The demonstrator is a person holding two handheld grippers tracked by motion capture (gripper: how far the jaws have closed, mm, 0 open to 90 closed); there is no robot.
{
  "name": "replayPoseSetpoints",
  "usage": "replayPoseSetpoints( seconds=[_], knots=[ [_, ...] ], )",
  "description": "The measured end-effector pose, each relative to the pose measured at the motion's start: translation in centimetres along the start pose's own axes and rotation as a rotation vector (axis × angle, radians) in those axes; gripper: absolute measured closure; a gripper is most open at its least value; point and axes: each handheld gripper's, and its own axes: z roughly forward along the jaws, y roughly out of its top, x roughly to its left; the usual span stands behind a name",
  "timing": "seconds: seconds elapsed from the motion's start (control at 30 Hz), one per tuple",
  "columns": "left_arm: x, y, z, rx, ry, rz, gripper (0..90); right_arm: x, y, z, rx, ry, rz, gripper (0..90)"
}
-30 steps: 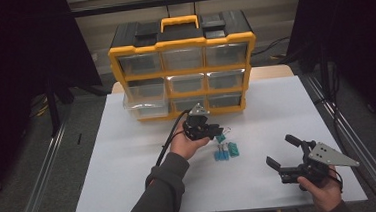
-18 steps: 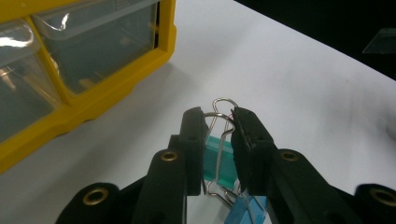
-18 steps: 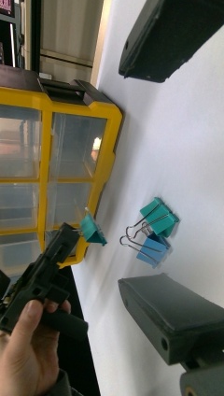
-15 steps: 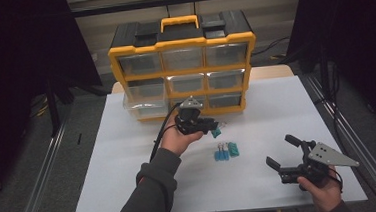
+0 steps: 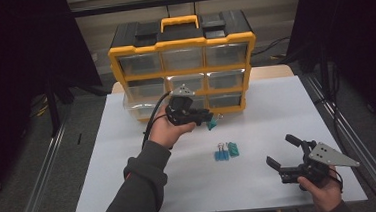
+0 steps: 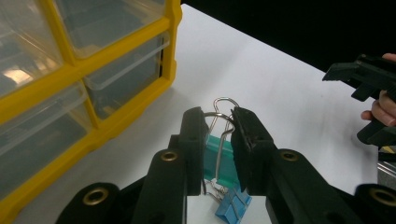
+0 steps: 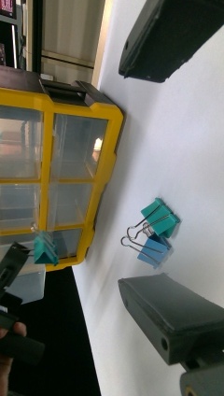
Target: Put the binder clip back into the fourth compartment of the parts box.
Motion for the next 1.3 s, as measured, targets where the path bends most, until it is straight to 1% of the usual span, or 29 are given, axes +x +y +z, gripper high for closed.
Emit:
replayPoseSetpoints(
  seconds=[0.03, 0.1, 0.13, 0.23, 0.27, 0.33, 0.37, 0.4, 0.47, 0.5, 0.53, 0.57, 0.6, 0.67, 0.73, 0.77, 0.8, 0.83, 0.87, 0.9, 0.93, 0.97, 1.0, 1.07, 1.1, 1.2, 1.23, 1.3],
  knots=[
    [0.0, 0.2, -0.3, 0.005, 0.001, -0.001, 74.9, 0.0, 0.0, 0.0, 0.002, 0.002, 0.000, 0.3],
    [0.1, 0.6, -0.7, -0.002, -0.004, -0.002, 74.9, 0.0, 0.0, 0.0, 0.003, 0.000, 0.001, 0.3],
    [0.1, 0.8, -1.0, 0.008, 0.005, -0.002, 74.9, 0.0, 0.0, 0.0, 0.003, 0.001, 0.000, 0.3],
    [0.3, 1.3, -1.6, 0.003, 0.005, -0.005, 74.9, 0.0, 0.0, 0.0, 0.001, -0.001, 0.001, 0.3],
    [0.5, 1.6, -2.1, 0.001, 0.004, -0.014, 74.9, 0.0, 0.0, 0.0, 0.001, 0.000, 0.000, 0.3],
    [0.6, 1.7, -2.3, 0.005, 0.011, -0.007, 75.0, 0.0, 0.0, 0.0, 0.001, 0.000, 0.000, 0.3],
    [0.6, 1.9, -2.5, -0.003, 0.012, -0.005, 75.0, 0.0, 0.0, 0.0, 0.002, 0.002, 0.001, 0.3],
    [0.7, 2.0, -2.7, 0.008, 0.022, -0.005, 74.9, 0.0, 0.0, 0.1, 0.002, 0.002, 0.002, 0.3],
    [0.9, 2.3, -3.2, 0.002, 0.024, -0.008, 75.0, 0.0, 0.0, 0.1, 0.001, 0.002, 0.001, 0.3],
    [0.9, 2.5, -3.5, 0.015, 0.028, -0.008, 75.0, 0.0, 0.0, 0.0, 0.002, 0.002, 0.001, 0.3],
    [0.9, 2.6, -3.6, 0.007, 0.025, -0.010, 75.0, 0.0, 0.0, 0.1, 0.003, 0.002, 0.003, 0.3],
    [0.9, 2.8, -3.8, 0.008, 0.032, -0.006, 75.0, 0.0, 0.0, 0.1, 0.003, 0.002, 0.003, 0.3],
    [1.0, 2.9, -3.9, 0.006, 0.026, -0.007, 75.0, 0.0, 0.0, 0.1, 0.002, 0.001, 0.001, 0.3],
    [1.1, 3.2, -4.5, 0.018, 0.035, -0.012, 75.0, 0.0, 0.0, 0.1, 0.002, 0.001, 0.000, 0.3],
    [1.2, 3.5, -4.7, 0.007, 0.029, -0.015, 75.0, 0.0, 0.0, 0.0, 0.002, 0.001, 0.001, 0.3],
    [1.2, 3.6, -5.0, 0.013, 0.035, -0.018, 75.0, 0.0, 0.0, 0.0, 0.002, 0.001, 0.001, 0.3],
    [1.2, 3.7, -5.1, 0.009, 0.029, -0.020, 75.0, 0.0, 0.0, 0.1, 0.002, 0.001, 0.001, 0.3],
    [1.2, 3.9, -5.3, 0.022, 0.037, -0.018, 75.0, 0.0, 0.0, 0.1, 0.003, 0.000, 0.000, 0.3],
    [1.2, 4.0, -5.4, 0.014, 0.026, -0.018, 75.0, 0.0, 0.0, 0.1, 0.003, 0.000, 0.000, 0.3],
    [1.2, 4.1, -5.5, 0.020, 0.034, -0.013, 75.0, 0.0, 0.0, 0.1, 0.003, 0.000, 0.001, 0.3],
    [1.2, 4.2, -5.7, 0.024, 0.032, -0.013, 75.0, 0.0, 0.0, 0.1, 0.003, 0.000, 0.001, 0.3],
    [1.2, 4.4, -5.8, 0.021, 0.038, -0.010, 75.0, 0.0, 0.0, 0.1, 0.003, 0.000, 0.001, 0.3],
    [1.2, 4.4, -5.8, 0.013, 0.029, -0.011, 75.0, 0.0, 0.0, 0.1, 0.005, 0.000, 0.001, 0.3],
    [1.3, 4.6, -6.1, 0.013, 0.026, -0.013, 75.0, 0.0, 0.0, 0.1, 0.006, 0.000, 0.002, 0.3],
    [1.2, 4.8, -6.2, 0.014, 0.026, -0.022, 75.0, 0.0, 0.0, 0.1, 0.005, -0.001, -0.001, 0.3],
    [1.4, 5.1, -6.7, 0.022, 0.039, -0.016, 75.0, 0.0, 0.0, 0.0, 0.007, -0.004, 0.001, 0.3],
    [1.5, 5.1, -6.8, 0.011, 0.032, -0.022, 75.0, 0.0, 0.0, 0.0, 0.007, -0.004, 0.001, 0.3],
    [1.6, 5.3, -7.1, 0.014, 0.040, -0.023, 75.0, -0.1, 0.0, 0.0, 0.006, -0.005, 0.002, 0.3]
  ],
)
